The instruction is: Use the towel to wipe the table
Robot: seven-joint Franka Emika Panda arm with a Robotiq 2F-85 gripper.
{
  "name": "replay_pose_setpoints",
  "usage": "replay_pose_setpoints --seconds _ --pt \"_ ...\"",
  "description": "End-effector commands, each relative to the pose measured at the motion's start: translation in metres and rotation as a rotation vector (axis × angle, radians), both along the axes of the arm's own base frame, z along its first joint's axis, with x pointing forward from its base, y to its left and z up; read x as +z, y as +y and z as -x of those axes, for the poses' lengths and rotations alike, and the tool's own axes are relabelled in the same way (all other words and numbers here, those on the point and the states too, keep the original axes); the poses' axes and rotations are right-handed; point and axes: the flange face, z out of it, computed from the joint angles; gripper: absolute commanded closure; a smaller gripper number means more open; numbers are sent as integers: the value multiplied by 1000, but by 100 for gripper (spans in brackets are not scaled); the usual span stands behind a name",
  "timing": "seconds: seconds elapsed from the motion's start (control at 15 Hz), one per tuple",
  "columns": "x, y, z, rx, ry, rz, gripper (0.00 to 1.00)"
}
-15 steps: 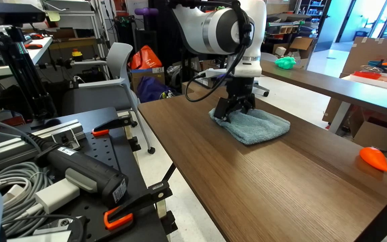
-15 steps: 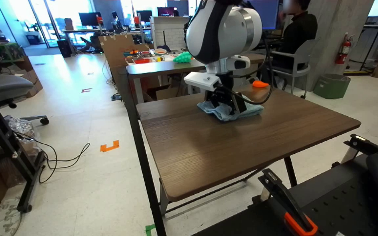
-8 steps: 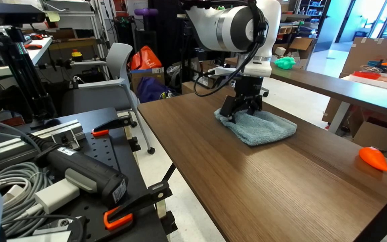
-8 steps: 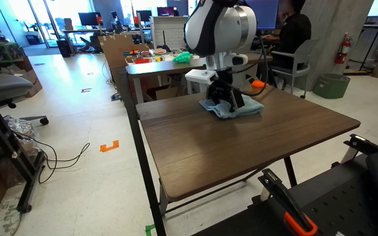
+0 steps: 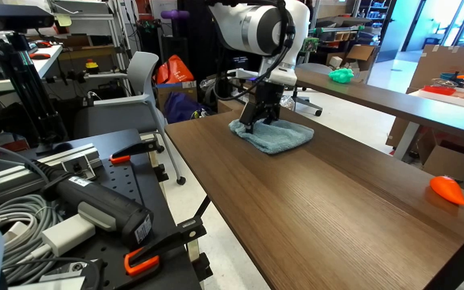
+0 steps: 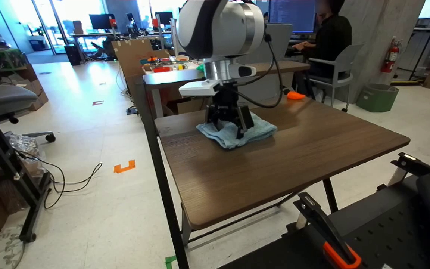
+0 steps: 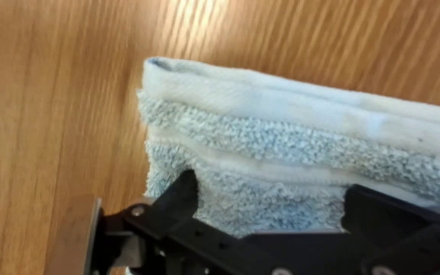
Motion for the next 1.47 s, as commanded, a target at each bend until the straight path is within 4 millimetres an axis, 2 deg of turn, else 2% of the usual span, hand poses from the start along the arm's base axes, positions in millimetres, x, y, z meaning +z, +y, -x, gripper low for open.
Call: replay_pose_setpoints --seconds 0.0,0.13,0.27,0.47,0.67,0.8,0.93,1.2,1.27,1.4 --pt "-33 46 43 136 75 -16 0" --pt "-40 57 60 204 98 -1 0" --pt "-39 59 75 266 120 19 0" --pt "-30 52 96 370 156 26 0" --pt "-23 35 110 456 190 44 0" --pt "-26 23 100 420 150 54 0" --pt "-28 7 76 304 134 62 0" --pt "-29 -38 36 81 110 65 0" --pt "-30 -45 31 43 104 66 0" --pt "-35 -45 31 32 92 76 0"
